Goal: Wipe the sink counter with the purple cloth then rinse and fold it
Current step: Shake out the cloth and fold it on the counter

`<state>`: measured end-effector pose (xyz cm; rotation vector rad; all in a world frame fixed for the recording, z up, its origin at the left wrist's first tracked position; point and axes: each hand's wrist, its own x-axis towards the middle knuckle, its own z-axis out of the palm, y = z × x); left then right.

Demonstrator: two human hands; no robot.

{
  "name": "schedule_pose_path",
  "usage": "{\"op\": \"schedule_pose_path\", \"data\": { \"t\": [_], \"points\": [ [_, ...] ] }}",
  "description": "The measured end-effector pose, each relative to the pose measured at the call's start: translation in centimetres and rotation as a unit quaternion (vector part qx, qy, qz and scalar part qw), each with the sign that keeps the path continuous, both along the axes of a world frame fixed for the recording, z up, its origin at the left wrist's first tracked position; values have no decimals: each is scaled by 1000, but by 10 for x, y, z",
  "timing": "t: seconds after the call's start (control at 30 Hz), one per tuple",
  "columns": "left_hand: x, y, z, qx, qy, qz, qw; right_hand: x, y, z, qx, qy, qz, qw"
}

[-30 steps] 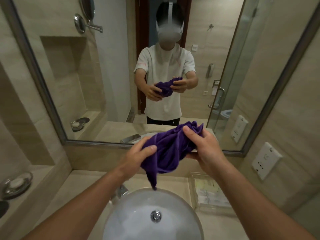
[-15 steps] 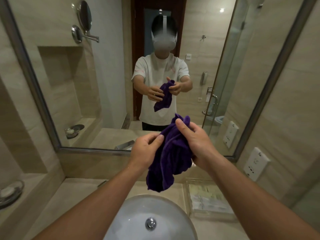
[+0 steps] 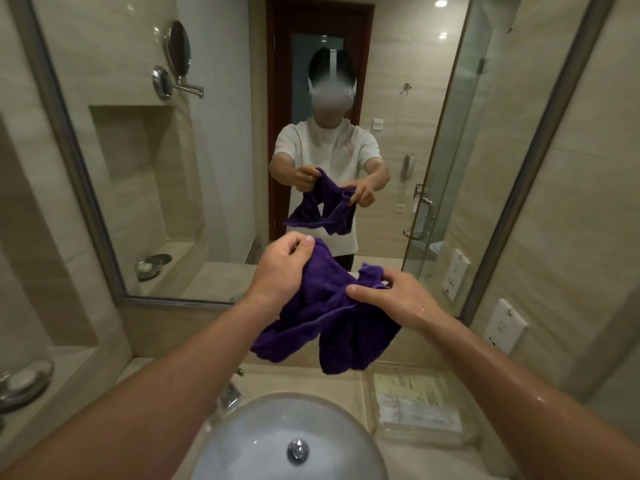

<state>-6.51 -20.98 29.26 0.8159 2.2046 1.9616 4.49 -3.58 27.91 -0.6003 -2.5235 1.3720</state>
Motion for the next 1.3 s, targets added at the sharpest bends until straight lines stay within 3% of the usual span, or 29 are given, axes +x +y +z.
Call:
{"op": "schedule_pose_path", "data": {
  "t": [0.13, 0.2, 0.33, 0.5, 0.57, 0.63, 0.7, 0.73, 0.87, 1.0, 1.1, 1.2, 1.23, 1.3],
  "points": [
    [7, 3, 20, -42, 62, 12, 997, 8, 5, 19, 40, 16, 34, 998],
    [8, 4, 29, -35, 53, 25, 998, 10, 6, 34, 106, 52, 26, 993],
    [13, 5, 50, 43, -79, 12, 996, 4, 11, 63, 182, 145, -60, 971],
    [19, 7, 78, 127, -179, 11, 976, -4, -9, 41, 220, 69, -77, 970],
    [17, 7, 85, 149, -182, 5, 972, -1, -26, 29, 164, 117, -105, 974],
    [17, 4, 88, 175, -183, -16, 967, 0, -36, 27, -23, 125, -101, 987],
    [19, -1, 88, 209, -184, -43, 959, -2, -44, 25, -241, 59, -38, 968],
    [20, -5, 87, 227, -181, -50, 956, -2, -48, 23, -286, 26, -9, 958],
    [23, -32, 89, 279, -144, -34, 949, -13, -61, -6, -309, -62, 49, 948],
    [17, -73, 90, 272, -117, 0, 955, -21, -84, -47, -433, -163, 158, 872],
    [13, -112, 68, 192, -115, 9, 975, -31, -104, -39, -504, -124, 200, 831],
    [19, -138, 20, 190, -206, 58, 958, -46, -129, -6, -566, -69, 255, 781],
    [25, -142, -1, 213, -235, 73, 946, -51, -137, 1, -569, -63, 272, 774],
    [39, -144, -37, 272, -282, 110, 914, -68, -151, 2, -504, -85, 284, 812]
  ]
}}
